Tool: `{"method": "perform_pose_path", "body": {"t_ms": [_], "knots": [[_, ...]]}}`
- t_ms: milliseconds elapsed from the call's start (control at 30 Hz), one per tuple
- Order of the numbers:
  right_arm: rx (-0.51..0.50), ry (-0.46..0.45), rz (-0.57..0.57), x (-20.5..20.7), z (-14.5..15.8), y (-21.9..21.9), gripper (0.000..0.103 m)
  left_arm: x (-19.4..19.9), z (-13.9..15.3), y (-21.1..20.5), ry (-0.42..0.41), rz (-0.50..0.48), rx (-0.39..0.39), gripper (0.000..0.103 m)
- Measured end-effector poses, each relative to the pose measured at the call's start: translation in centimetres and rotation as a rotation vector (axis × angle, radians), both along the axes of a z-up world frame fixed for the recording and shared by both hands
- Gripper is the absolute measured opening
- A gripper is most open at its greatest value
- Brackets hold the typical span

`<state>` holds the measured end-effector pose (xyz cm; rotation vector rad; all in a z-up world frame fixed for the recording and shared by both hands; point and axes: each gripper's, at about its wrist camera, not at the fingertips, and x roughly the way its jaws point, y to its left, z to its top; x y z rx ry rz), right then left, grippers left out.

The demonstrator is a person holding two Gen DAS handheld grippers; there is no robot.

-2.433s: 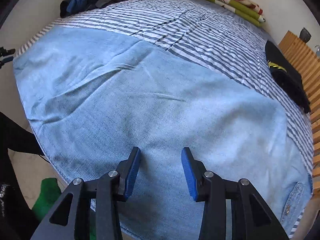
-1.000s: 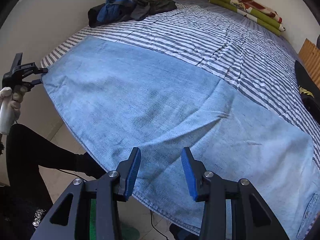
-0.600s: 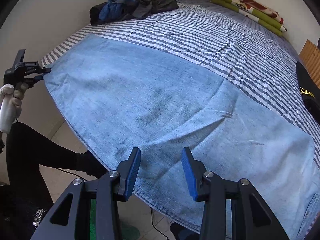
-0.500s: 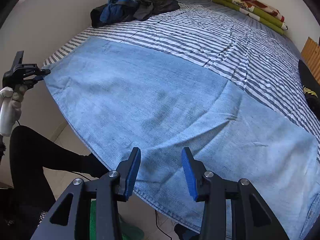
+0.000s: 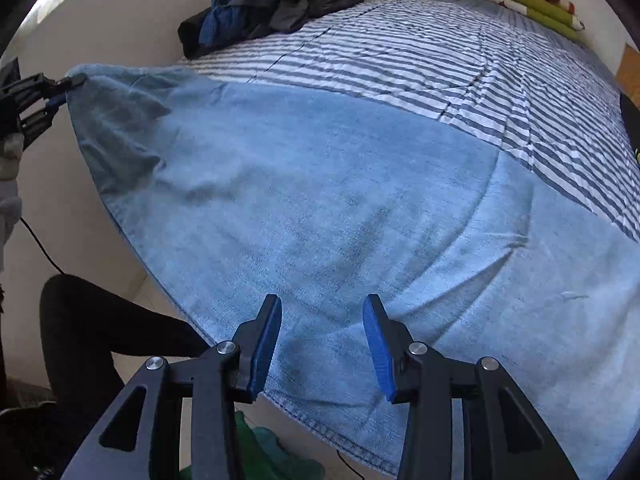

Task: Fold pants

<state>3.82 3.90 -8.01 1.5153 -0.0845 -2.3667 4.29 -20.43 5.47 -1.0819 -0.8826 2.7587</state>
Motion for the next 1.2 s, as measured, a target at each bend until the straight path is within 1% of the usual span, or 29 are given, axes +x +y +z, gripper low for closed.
{"method": "perform_pose_path", "body": {"t_ms": [100, 200, 300, 367, 433, 500, 533, 600, 667, 700, 767, 833, 867, 967, 1033, 1067, 1100, 1200], "knots": [[-0.062, 0.051, -0.098, 0.8, 2.1, 3.9, 0.039, -3.1, 2.0, 7.4, 0.026, -0.131, -0.043, 0.012], [-0.142, 0.082, -0.225, 2.2, 3.9, 9.4, 0.039, -5.9, 3.2, 16.2, 0.050, -0.289, -0.046, 0.012], [-0.190, 0.115, -0.373, 4.4, 5.3, 15.5, 0.039, -8.1, 3.9, 26.8, 0.066, -0.463, -0.028, 0.012], [-0.199, 0.134, -0.469, 6.2, 5.9, 19.7, 0.039, -8.6, 3.6, 34.5, 0.084, -0.586, -0.019, 0.012], [-0.219, 0.146, -0.562, 8.3, 6.2, 23.8, 0.039, -8.2, 2.0, 42.3, 0.076, -0.723, -0.017, 0.012], [-0.274, 0.147, -0.641, 10.4, 5.9, 27.9, 0.039, -7.5, -1.3, 48.9, 0.009, -0.841, 0.001, 0.012], [-0.301, 0.134, -0.671, 11.2, 5.5, 29.7, 0.039, -6.6, -3.2, 51.6, -0.020, -0.890, -0.004, 0.012], [-0.367, 0.100, -0.735, 12.8, 4.2, 32.9, 0.039, -4.7, -6.7, 55.6, -0.080, -0.948, -0.047, 0.012], [-0.418, 0.066, -0.774, 14.2, 3.1, 35.3, 0.039, -3.1, -9.4, 57.5, -0.119, -0.974, -0.073, 0.012], [-0.432, 0.053, -0.783, 14.5, 2.5, 36.1, 0.039, -1.6, -10.7, 57.5, -0.124, -0.976, -0.074, 0.012], [-0.445, 0.038, -0.784, 15.0, 1.8, 37.0, 0.040, -0.8, -11.9, 56.6, -0.128, -0.958, -0.038, 0.012], [-0.471, 0.015, -0.753, 14.4, 1.2, 37.4, 0.040, -0.8, -12.2, 55.1, -0.121, -0.936, 0.000, 0.012], [-0.489, 0.003, -0.732, 13.8, 1.0, 37.3, 0.041, -0.4, -11.9, 54.7, -0.104, -0.937, 0.006, 0.012], [-0.573, -0.044, -0.641, 11.1, 0.4, 36.1, 0.044, 0.5, -10.6, 54.4, -0.045, -0.947, -0.043, 0.012], [-0.615, -0.083, -0.582, 8.9, -0.2, 35.1, 0.047, 0.1, -9.9, 53.9, -0.031, -0.946, -0.055, 0.012], [-0.644, -0.097, -0.559, 7.9, -0.5, 34.7, 0.051, 0.3, -9.6, 53.6, -0.032, -0.953, -0.047, 0.012], [-0.677, -0.107, -0.547, 6.9, -0.8, 34.6, 0.053, 0.6, -9.0, 53.0, -0.029, -0.954, -0.049, 0.012], [-0.745, -0.139, -0.538, 4.1, -1.7, 34.8, 0.053, 1.3, -8.2, 52.3, -0.013, -0.966, -0.054, 0.012]]}}
